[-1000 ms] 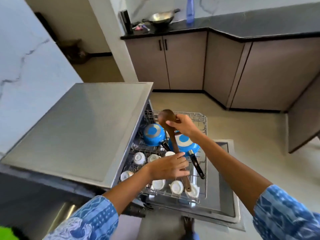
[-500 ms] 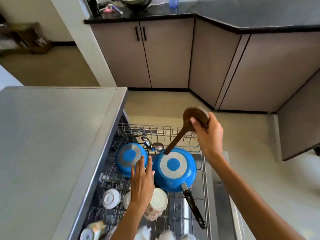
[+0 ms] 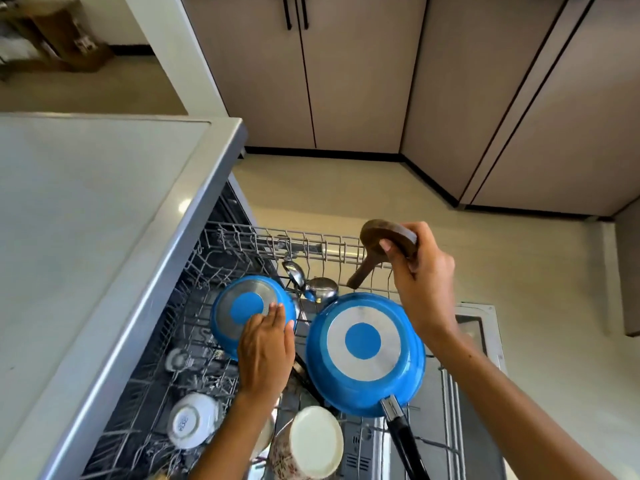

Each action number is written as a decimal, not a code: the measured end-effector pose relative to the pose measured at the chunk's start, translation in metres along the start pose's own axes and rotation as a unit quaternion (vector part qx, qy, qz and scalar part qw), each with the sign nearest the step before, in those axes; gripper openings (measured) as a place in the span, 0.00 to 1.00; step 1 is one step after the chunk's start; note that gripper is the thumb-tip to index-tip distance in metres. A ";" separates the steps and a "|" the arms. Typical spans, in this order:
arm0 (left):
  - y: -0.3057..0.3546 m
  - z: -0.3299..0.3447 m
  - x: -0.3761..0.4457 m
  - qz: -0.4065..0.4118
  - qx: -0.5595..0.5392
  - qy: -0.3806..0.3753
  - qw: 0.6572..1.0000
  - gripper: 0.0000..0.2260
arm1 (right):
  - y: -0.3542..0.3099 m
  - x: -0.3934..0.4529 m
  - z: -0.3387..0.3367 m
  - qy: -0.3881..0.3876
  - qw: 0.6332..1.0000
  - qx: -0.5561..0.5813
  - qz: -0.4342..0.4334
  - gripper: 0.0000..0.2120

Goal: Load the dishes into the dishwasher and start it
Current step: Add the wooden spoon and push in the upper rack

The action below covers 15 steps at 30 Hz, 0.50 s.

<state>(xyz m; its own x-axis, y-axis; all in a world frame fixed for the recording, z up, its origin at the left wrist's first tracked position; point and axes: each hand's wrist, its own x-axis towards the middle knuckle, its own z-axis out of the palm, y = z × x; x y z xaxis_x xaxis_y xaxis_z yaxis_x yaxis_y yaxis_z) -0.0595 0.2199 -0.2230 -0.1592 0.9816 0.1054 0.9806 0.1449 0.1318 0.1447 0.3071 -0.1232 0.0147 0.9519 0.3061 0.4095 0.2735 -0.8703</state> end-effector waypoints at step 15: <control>-0.004 0.003 -0.005 -0.014 -0.059 0.021 0.998 0.16 | 0.018 0.027 0.033 -0.103 0.993 -0.057 -0.003 0.08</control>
<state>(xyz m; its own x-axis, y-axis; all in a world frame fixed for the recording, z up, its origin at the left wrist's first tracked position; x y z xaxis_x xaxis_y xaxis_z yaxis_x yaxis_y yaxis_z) -0.0624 0.2144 -0.2273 -0.1923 0.9712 0.1404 0.9562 0.1533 0.2495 0.1223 0.3425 -0.1433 -0.1707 0.9615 0.2155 0.5092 0.2734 -0.8161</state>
